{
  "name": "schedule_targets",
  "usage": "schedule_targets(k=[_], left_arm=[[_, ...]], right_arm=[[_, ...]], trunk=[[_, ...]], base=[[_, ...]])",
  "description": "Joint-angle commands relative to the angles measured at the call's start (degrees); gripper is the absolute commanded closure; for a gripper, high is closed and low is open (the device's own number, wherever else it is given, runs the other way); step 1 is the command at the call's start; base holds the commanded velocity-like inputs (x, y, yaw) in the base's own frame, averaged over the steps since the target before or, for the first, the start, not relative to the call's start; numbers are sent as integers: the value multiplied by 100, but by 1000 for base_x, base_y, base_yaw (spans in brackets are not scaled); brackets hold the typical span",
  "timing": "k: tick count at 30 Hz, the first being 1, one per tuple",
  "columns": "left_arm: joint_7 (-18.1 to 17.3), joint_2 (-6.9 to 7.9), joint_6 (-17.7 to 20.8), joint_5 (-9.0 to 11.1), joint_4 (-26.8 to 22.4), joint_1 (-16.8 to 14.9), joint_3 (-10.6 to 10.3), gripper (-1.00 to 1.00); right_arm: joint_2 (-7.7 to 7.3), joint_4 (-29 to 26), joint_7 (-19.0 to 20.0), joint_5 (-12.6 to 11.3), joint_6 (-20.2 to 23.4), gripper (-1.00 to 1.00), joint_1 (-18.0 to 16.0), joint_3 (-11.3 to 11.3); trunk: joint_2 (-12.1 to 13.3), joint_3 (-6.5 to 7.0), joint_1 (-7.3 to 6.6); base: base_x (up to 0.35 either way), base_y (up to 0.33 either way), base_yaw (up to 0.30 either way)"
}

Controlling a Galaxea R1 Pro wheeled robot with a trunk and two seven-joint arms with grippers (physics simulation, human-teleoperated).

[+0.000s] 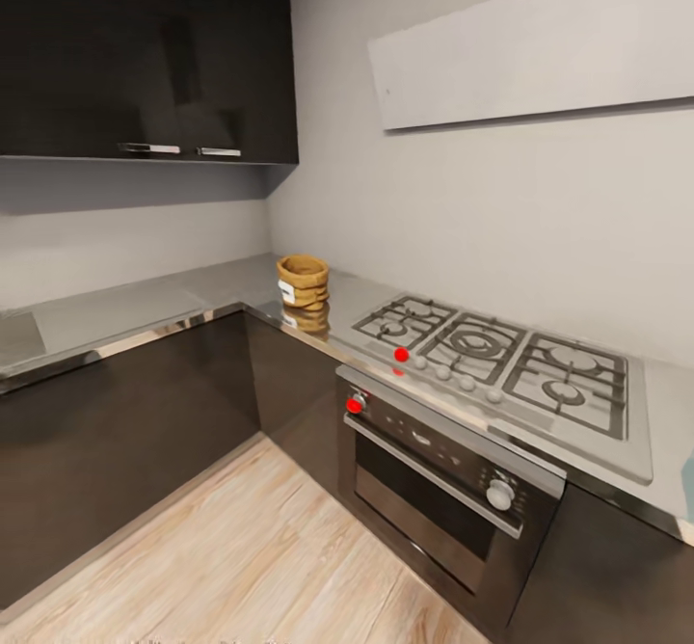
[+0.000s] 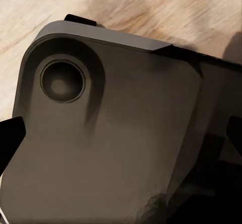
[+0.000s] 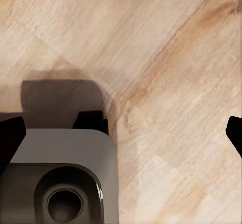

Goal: In the kitchen, take the popcorn bag from the countertop, put it into the microwave, and heat it until the popcorn is cooked so the cooked popcorn ends up inside the bag.

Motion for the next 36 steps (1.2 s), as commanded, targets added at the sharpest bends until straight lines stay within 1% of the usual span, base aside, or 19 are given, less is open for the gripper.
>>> schedule_targets(k=[1,4,7,24,36], left_arm=[[-1,-1,-14,27,-2,0,1,-100],[-1,-1,-14,28,3,-1,2,-100],[-1,-1,-14,28,4,-2,5,-100],[-1,-1,-14,31,5,-1,5,-100],[-1,-1,-14,30,5,-2,7,-100]], right_arm=[[-4,18,12,43,-34,-100,-9,-48],[-4,18,12,41,-35,-100,-11,-49],[-4,18,15,40,-29,-100,-7,-46],[-4,18,21,51,-31,-100,-6,-44],[-4,18,24,58,-32,-100,-8,-40]], trunk=[[-3,-5,0],[-3,-5,0],[-3,-5,0],[-3,-5,0],[-3,-5,0]], base=[[0,0,259],[0,0,245],[0,0,92],[114,0,3],[188,0,0]])
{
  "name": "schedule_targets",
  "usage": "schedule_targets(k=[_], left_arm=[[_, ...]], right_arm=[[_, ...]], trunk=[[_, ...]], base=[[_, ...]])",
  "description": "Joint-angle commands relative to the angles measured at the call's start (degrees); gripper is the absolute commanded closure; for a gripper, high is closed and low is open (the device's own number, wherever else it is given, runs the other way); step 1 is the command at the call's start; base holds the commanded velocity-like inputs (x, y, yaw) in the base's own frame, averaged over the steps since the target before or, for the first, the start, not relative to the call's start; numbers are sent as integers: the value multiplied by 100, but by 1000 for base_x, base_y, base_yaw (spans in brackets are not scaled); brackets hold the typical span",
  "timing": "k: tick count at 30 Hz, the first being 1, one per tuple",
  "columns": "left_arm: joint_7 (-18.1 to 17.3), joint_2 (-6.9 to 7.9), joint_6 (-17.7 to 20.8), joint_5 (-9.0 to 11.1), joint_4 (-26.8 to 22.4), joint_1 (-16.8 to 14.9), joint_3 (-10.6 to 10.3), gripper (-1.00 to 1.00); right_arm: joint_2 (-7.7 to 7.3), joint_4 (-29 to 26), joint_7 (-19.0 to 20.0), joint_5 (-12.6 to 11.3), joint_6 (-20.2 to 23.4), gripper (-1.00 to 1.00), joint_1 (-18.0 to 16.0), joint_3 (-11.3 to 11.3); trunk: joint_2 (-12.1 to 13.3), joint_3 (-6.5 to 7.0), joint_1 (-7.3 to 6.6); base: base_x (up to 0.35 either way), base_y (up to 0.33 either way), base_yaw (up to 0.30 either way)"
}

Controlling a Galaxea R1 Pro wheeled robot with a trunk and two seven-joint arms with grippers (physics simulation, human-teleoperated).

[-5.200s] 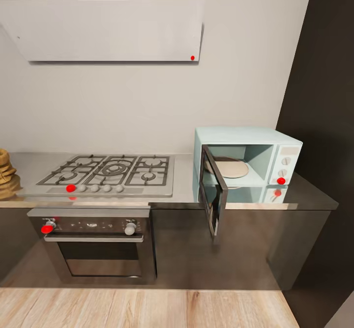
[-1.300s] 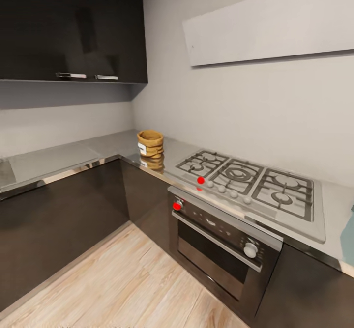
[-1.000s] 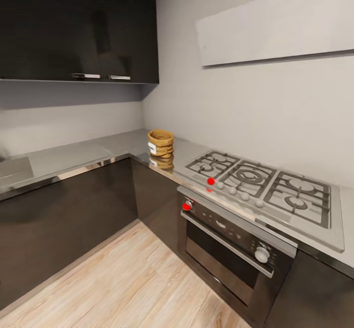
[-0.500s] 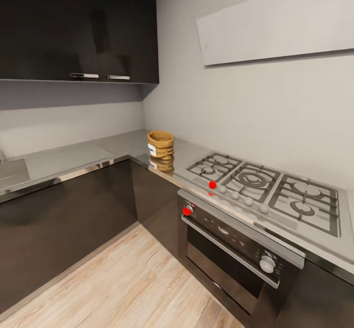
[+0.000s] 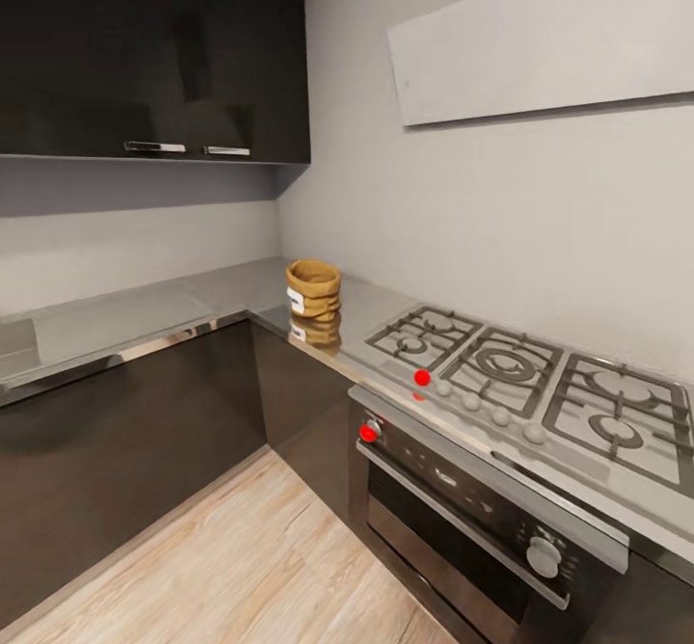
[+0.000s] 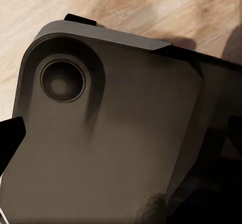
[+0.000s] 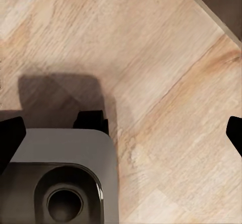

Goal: In the kitchen, take the popcorn bag from the countertop, put it into the microwave, and heat it until the popcorn is cooked so the cooked popcorn ends up inside the bag.

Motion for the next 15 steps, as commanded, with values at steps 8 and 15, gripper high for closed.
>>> schedule_targets(k=[8,15], left_arm=[[-1,-1,-14,28,-1,1,1,-100],[7,-15,-14,27,-7,0,2,-100]], right_arm=[[-4,18,17,47,-30,-100,-5,-49],[-4,18,22,41,-25,-100,-6,-49]], trunk=[[-3,-5,2],[-3,-5,2]], base=[[187,0,0],[79,0,0]])
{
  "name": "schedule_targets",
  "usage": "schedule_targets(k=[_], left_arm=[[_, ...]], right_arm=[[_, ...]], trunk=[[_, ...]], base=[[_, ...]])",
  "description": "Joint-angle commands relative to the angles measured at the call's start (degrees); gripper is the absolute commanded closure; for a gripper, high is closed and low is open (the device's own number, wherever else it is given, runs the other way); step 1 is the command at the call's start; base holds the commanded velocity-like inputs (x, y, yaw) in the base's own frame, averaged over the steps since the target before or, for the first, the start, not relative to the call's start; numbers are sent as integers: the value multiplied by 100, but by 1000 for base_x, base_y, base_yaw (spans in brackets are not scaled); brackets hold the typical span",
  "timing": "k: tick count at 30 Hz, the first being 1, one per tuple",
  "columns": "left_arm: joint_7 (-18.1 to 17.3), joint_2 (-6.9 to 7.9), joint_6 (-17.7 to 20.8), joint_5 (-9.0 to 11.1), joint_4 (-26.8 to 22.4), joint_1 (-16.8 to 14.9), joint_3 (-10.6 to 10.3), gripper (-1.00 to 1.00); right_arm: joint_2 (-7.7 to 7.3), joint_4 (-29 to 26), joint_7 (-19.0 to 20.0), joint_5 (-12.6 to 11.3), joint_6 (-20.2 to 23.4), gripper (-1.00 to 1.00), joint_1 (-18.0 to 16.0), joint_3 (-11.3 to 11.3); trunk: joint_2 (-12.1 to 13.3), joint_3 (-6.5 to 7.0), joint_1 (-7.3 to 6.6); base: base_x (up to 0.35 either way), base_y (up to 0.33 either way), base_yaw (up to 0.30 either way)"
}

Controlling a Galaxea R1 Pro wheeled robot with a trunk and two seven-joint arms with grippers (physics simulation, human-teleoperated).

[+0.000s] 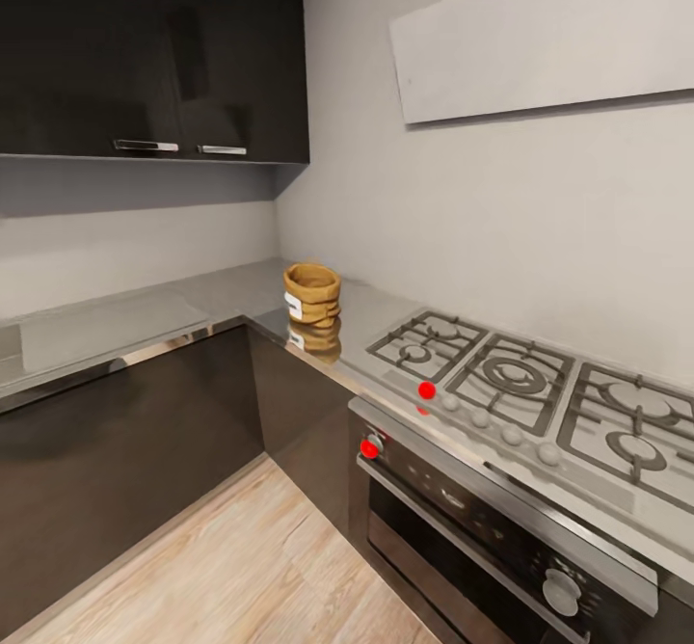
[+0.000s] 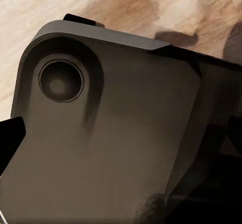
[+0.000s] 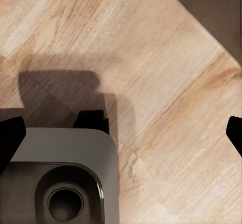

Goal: In the kitchen, take the popcorn bag from the countertop, put it into the microwave, and heat it until the popcorn is cooked so the cooked popcorn ends up inside the bag.

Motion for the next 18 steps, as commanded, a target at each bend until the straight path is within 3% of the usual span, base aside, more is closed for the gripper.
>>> schedule_targets(k=[1,5,18], left_arm=[[0,1,-14,29,3,0,2,-100],[7,-5,-14,24,-2,-1,2,-100],[1,3,-14,23,-3,1,2,-100]], right_arm=[[-3,18,4,40,-34,-100,-6,-48],[4,18,-10,38,-51,-100,-7,-48],[-9,18,6,38,-36,-100,-5,-44]], trunk=[[-3,-5,0],[-3,-5,0],[518,228,-286]], base=[[2,0,0],[0,0,0],[0,0,0]])
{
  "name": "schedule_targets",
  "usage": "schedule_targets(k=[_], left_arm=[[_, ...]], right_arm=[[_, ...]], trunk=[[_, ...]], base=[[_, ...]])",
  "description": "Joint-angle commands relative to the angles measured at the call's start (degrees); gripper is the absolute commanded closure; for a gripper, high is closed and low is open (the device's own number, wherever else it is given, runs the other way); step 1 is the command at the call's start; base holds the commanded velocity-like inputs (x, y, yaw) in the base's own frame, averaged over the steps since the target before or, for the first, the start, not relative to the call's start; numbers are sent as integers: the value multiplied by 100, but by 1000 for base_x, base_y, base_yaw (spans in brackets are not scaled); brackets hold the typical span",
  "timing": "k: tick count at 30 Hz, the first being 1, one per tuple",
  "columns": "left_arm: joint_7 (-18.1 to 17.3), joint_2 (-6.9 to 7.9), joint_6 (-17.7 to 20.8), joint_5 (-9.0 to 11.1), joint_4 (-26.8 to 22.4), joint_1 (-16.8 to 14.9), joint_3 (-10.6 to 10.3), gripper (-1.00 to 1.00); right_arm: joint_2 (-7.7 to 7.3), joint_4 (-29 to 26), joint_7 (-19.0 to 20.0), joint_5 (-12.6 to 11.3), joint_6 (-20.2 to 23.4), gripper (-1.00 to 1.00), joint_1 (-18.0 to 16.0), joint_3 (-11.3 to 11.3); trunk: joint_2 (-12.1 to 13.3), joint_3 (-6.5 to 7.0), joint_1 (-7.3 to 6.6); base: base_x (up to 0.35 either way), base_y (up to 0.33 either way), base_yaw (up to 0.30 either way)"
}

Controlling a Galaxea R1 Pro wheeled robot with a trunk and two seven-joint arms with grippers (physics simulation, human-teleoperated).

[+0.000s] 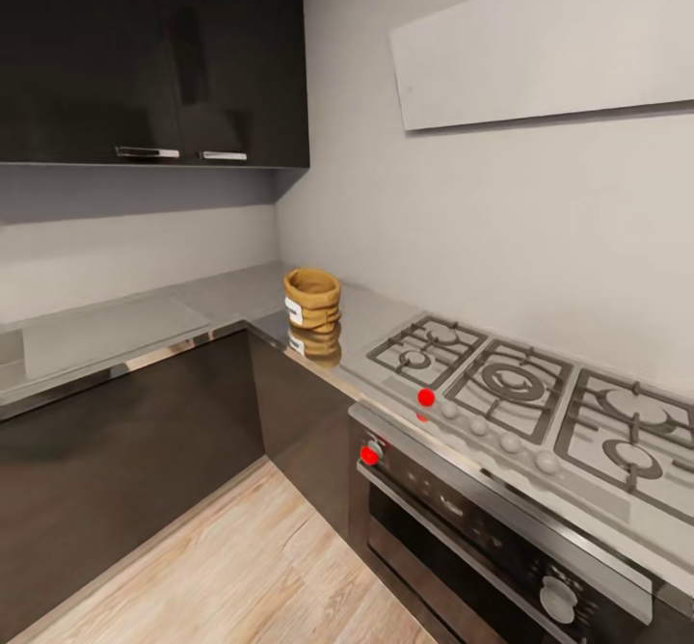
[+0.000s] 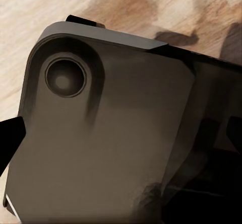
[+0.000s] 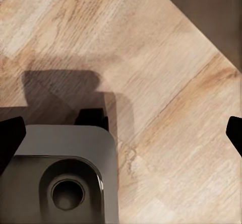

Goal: In the kitchen, take the popcorn bag from the countertop, put it into the microwave, and heat it until the popcorn is cooked so the cooked popcorn ends up inside the bag.

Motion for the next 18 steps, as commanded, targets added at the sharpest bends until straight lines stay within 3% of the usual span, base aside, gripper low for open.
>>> schedule_targets(k=[1,18], left_arm=[[0,2,-14,26,-1,-1,1,-100],[-1,6,-14,26,-1,-1,2,-100]], right_arm=[[-4,18,12,41,-33,-100,-8,-47],[1,18,12,41,-33,-100,-8,-49]], trunk=[[38,13,-23],[720,318,-396]], base=[[0,0,0],[0,0,0]])
